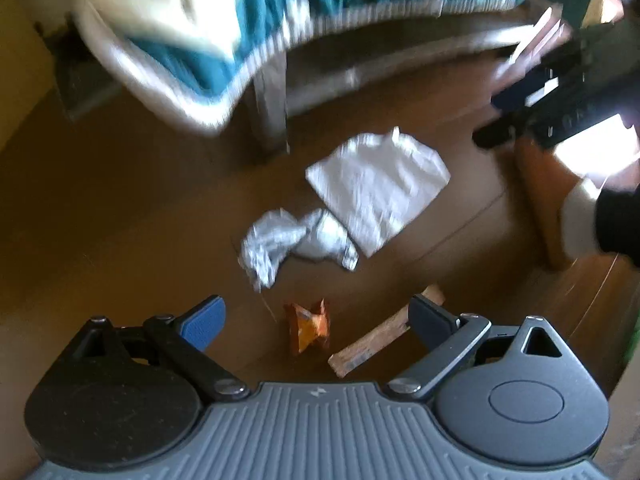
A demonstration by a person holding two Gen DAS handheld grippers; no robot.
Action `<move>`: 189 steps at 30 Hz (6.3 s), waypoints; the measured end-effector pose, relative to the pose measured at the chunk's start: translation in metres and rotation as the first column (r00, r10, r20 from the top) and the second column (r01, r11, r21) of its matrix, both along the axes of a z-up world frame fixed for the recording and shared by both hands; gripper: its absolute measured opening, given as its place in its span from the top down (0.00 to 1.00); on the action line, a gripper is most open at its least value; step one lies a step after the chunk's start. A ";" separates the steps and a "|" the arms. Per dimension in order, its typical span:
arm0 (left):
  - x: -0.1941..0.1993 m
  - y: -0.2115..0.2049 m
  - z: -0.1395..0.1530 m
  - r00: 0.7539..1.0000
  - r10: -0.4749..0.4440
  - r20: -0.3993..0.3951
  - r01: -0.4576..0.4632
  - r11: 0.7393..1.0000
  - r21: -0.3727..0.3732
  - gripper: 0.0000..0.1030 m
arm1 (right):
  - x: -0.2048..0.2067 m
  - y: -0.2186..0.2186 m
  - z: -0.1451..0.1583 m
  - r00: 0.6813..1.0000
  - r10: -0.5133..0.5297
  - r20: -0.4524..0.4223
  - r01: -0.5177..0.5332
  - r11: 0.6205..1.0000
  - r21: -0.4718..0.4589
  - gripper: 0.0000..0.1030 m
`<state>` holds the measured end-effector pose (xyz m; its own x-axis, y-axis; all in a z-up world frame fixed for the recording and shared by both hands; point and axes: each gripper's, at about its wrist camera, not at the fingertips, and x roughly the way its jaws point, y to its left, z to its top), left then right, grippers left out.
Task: Collect trash
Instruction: 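Move both tools back down toward the floor trash, then grasp the orange snack wrapper with left while right grasps the white paper sheet, then lift the orange wrapper and white paper up to the teal wastebasket, then open both grippers over the wastebasket to drop wrapper and paper, then move both tools back down toward the remaining floor trash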
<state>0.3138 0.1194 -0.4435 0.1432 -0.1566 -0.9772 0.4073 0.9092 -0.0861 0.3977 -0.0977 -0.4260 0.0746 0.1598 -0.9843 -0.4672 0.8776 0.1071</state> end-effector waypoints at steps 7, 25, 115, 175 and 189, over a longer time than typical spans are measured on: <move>-0.010 0.006 -0.081 0.995 -0.016 -0.102 0.018 1.000 0.018 0.04 | 0.015 0.001 -0.074 0.999 0.001 -0.048 -0.004 0.998 -0.067 0.46; -0.017 0.003 -0.155 0.986 0.004 -0.165 -0.008 1.000 -0.027 0.36 | 0.035 0.018 -0.171 0.998 -0.008 -0.060 -0.001 0.988 -0.157 0.44; 0.030 -0.070 0.569 0.630 0.321 0.708 -0.108 0.938 -0.329 0.69 | -0.014 -0.016 0.569 0.543 -0.131 0.829 0.049 0.991 0.124 0.99; 0.168 -0.092 0.508 0.735 0.320 0.598 -0.240 0.947 -0.211 0.25 | 0.097 -0.011 0.505 0.719 -0.129 0.683 0.059 0.990 0.126 0.55; 0.081 -0.074 0.541 0.706 0.303 0.641 -0.181 0.951 -0.250 0.21 | 0.021 -0.006 0.536 0.710 -0.092 0.698 -0.024 0.988 0.155 0.47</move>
